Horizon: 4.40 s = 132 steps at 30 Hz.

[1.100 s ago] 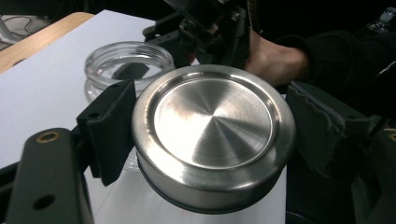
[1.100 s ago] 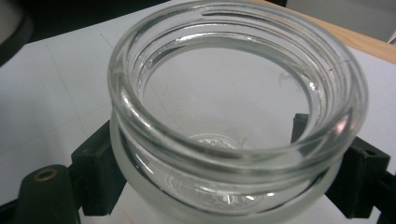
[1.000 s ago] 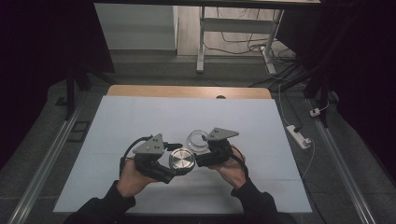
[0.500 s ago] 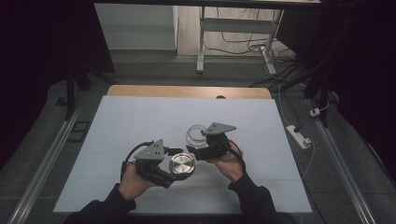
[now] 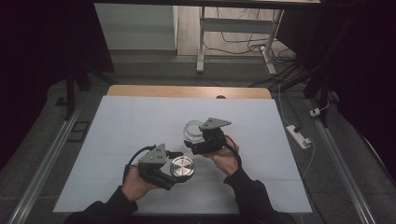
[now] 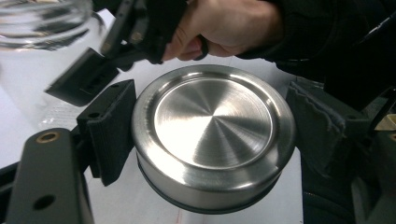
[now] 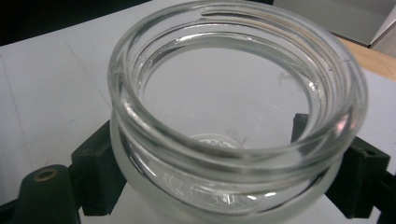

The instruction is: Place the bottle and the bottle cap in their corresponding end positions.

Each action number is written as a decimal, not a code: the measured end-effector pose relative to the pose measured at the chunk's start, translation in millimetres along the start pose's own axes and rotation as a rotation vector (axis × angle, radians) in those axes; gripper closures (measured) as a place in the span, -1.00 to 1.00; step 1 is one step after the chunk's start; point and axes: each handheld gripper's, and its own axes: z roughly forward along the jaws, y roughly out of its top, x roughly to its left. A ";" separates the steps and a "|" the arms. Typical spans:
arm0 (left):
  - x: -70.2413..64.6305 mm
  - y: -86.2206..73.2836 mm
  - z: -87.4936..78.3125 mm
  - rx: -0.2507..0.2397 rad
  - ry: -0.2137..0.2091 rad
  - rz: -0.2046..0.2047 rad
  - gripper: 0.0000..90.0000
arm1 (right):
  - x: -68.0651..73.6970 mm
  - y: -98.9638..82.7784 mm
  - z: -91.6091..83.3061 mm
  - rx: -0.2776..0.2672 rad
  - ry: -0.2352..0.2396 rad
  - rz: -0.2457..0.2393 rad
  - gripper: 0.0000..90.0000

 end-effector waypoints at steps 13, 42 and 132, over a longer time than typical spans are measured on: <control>2.1 -18.5 23.2 0.036 0.037 -0.008 -0.54 | -7.9 5.9 20.4 0.008 -0.024 0.001 -0.67; 28.8 -47.0 63.6 0.158 0.117 -0.057 -0.54 | -25.3 1.6 61.8 0.044 -0.077 -0.007 -0.67; 14.5 -80.0 -68.1 0.135 0.164 -0.311 -1.00 | 14.9 -29.5 -53.4 0.033 0.040 0.031 -1.00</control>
